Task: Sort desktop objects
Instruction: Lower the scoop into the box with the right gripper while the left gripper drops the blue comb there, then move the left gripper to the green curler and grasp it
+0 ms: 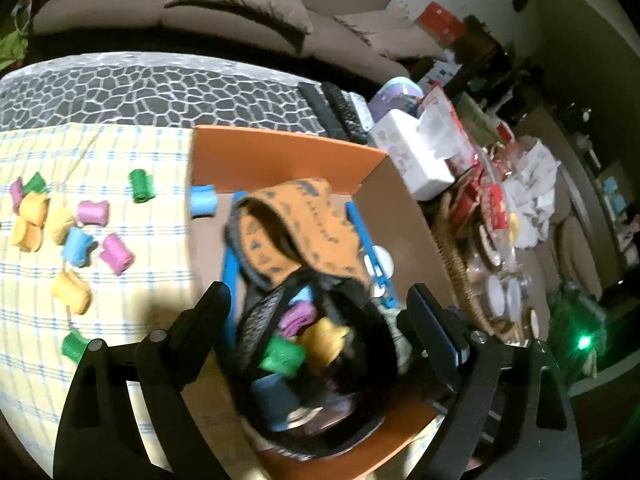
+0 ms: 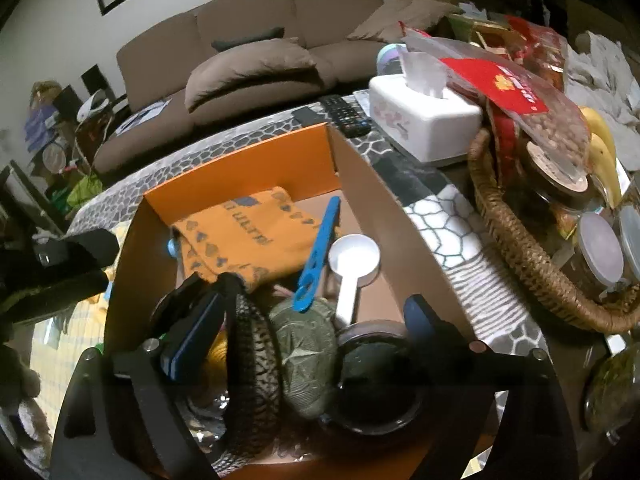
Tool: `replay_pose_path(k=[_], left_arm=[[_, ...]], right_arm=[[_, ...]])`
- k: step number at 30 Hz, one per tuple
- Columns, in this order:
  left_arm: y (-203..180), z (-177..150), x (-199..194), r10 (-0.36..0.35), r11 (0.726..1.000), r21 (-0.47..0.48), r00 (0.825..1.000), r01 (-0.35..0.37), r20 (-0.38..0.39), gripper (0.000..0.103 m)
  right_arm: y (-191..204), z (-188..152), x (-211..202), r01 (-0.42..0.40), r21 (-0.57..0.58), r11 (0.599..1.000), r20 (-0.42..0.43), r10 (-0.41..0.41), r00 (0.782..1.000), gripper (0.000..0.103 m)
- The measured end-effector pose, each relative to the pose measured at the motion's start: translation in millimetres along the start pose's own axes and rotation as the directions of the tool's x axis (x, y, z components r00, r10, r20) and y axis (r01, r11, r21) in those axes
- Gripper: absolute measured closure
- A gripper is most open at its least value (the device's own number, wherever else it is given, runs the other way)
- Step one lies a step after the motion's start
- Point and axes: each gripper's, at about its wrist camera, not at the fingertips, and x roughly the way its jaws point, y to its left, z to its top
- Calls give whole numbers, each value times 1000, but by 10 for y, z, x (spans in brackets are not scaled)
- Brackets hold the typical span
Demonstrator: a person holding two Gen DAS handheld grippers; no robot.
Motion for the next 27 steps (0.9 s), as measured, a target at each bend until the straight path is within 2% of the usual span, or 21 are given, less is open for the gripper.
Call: replay_pose_path(k=[2, 4, 7, 14, 21, 27], left_arm=[[51, -38, -38, 16, 1000, 7, 1000, -16, 0, 14], [82, -86, -84, 38, 999, 27, 999, -39, 3, 6], [116, -151, -147, 87, 994, 71, 996, -87, 9, 5], [213, -265, -267, 155, 981, 116, 988, -156, 21, 0], [409, -356, -424, 183, 977, 107, 983, -185, 31, 0], [755, -475, -655, 224, 971, 79, 973, -228, 55, 0]], right_arm=[[44, -8, 6, -1, -9, 1000, -6, 1, 1000, 10], [78, -16, 17, 2, -18, 1000, -12, -2, 1000, 7], [129, -21, 23, 13, -32, 999, -18, -13, 1000, 2], [286, -39, -7, 19, -70, 997, -29, -22, 999, 2], [443, -62, -2, 17, -94, 995, -49, -21, 999, 1], [697, -75, -38, 5, -132, 991, -52, -12, 999, 1]])
